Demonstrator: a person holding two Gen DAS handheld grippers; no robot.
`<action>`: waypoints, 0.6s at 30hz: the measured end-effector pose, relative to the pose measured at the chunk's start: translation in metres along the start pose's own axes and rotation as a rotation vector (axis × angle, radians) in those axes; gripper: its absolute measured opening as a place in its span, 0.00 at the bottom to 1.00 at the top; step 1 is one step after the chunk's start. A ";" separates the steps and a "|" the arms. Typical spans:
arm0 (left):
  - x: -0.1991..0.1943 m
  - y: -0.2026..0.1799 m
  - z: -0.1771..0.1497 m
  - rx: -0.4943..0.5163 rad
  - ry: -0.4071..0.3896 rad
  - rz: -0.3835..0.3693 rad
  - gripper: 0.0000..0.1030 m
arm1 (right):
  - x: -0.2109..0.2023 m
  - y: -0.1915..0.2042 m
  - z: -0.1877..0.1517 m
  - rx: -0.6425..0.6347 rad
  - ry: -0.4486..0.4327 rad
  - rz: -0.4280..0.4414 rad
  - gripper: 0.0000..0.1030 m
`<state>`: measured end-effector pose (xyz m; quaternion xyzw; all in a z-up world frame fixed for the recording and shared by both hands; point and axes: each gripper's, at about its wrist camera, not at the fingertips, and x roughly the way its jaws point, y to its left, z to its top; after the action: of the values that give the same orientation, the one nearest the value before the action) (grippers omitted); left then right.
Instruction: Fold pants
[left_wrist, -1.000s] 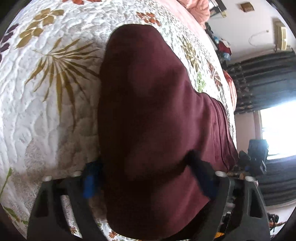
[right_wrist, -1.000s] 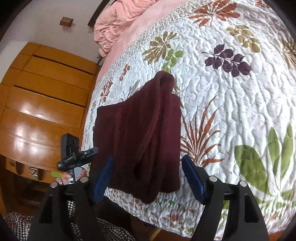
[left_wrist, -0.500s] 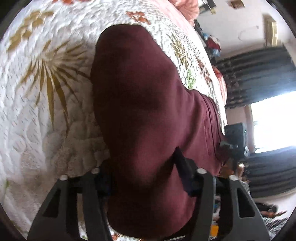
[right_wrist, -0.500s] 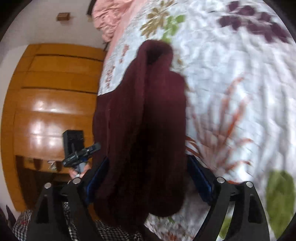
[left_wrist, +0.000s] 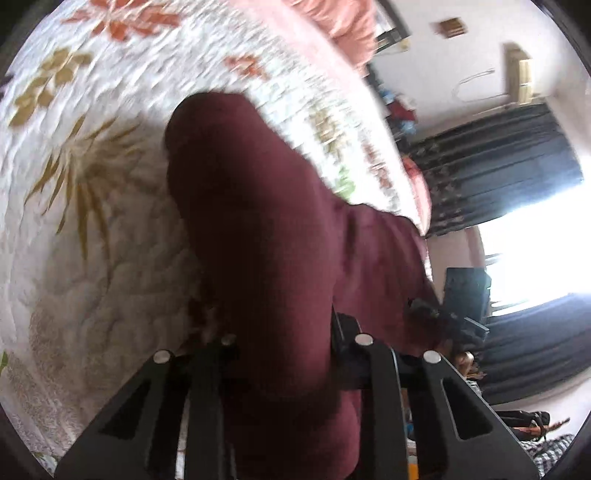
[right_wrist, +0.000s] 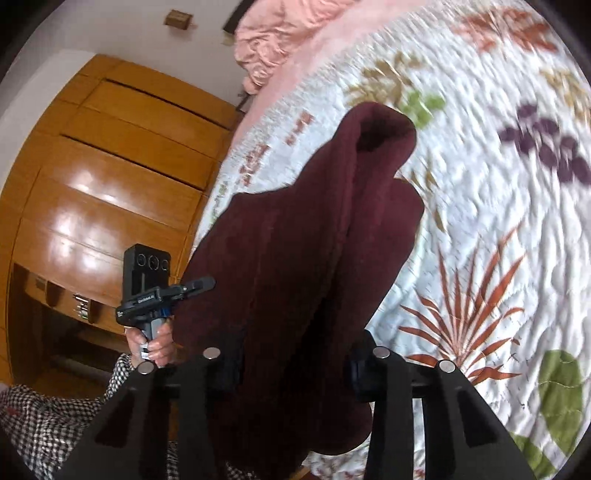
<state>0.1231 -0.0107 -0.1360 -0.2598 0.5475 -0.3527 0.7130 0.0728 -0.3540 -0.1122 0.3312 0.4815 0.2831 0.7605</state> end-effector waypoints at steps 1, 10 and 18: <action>-0.002 -0.005 0.001 0.005 -0.004 -0.008 0.22 | -0.003 0.007 0.004 -0.015 -0.010 0.004 0.38; -0.025 -0.050 0.058 0.109 -0.146 -0.062 0.22 | -0.030 0.048 0.075 -0.158 -0.103 -0.006 0.38; -0.022 -0.037 0.134 0.128 -0.217 0.033 0.23 | 0.009 0.034 0.155 -0.157 -0.086 -0.033 0.38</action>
<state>0.2410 -0.0181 -0.0593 -0.2412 0.4476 -0.3449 0.7890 0.2152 -0.3622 -0.0419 0.2746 0.4299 0.2929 0.8087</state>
